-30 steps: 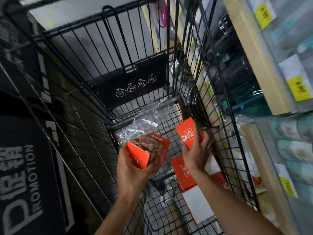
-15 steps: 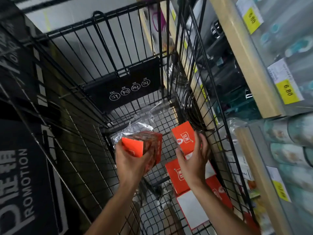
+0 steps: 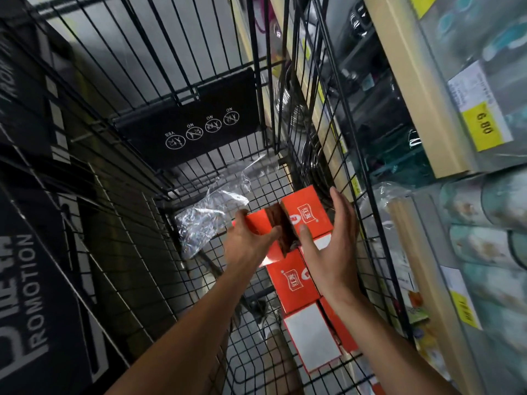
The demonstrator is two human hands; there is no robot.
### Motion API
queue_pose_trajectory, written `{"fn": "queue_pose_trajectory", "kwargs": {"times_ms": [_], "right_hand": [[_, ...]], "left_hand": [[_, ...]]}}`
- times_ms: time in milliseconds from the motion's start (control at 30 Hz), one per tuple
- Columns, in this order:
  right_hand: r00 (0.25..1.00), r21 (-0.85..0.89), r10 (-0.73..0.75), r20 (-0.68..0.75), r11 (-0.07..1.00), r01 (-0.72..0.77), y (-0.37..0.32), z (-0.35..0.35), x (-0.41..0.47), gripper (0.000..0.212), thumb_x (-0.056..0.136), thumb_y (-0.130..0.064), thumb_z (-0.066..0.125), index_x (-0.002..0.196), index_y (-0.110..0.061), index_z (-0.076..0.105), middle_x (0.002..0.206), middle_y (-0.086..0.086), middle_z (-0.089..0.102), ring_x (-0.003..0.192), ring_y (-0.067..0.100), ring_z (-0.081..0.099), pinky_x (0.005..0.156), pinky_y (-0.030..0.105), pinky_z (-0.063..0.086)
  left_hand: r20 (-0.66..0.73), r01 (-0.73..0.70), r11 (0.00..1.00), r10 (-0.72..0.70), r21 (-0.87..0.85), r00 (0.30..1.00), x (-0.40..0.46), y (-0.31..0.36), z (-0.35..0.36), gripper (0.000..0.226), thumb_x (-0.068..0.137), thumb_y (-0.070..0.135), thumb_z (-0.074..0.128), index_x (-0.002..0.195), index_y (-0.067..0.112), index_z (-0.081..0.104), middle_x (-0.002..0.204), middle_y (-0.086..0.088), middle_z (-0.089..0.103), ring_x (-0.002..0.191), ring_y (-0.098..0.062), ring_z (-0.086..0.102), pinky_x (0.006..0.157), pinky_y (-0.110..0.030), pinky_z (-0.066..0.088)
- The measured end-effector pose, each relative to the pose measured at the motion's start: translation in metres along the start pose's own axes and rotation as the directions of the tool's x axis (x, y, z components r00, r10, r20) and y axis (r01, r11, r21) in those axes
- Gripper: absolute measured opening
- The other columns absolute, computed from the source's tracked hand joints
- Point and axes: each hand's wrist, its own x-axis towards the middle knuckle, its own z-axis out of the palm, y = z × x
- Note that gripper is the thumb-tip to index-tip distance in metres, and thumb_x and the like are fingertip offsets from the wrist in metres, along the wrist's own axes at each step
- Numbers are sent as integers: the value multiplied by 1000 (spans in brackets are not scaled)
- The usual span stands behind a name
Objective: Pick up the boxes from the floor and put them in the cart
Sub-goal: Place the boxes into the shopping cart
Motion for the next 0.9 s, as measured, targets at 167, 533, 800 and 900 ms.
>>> {"fn": "queue_pose_trajectory", "kwargs": {"times_ms": [167,533,800,900], "right_hand": [[1000,2,-7,-13,1000,7,-1,-1,0,75,94,-21,71,157,-23,30,159,-6,32,146,0,24,112,8,23],[998,-26,-17,62,999,19,-9,-12,1,74,94,-25,70,157,-22,31,159,-4,34,145,3,29,113,12,27],[972,-25,-119,202,992,126,-96,-53,25,66,94,-33,67,153,-25,39,156,-4,38,141,7,33,113,29,31],[956,-64,-191,223,975,210,-134,-75,26,65,93,-37,66,152,-26,42,153,-6,41,142,8,33,116,30,31]], "left_hand": [[81,-5,998,1,58,997,5,0,3,88,78,71,66,144,29,28,117,-1,65,93,-25,67,83,-41,58],[286,-126,987,94,96,954,-12,9,-7,90,96,48,58,157,30,-6,143,-15,54,108,-32,67,91,-49,57],[177,-519,802,488,295,855,-61,78,-132,68,96,40,61,153,24,28,155,-4,38,118,-23,60,102,-42,50],[224,-658,655,624,371,748,-77,98,-184,73,91,38,67,153,25,30,156,-1,37,137,-20,43,111,-47,43]]}}
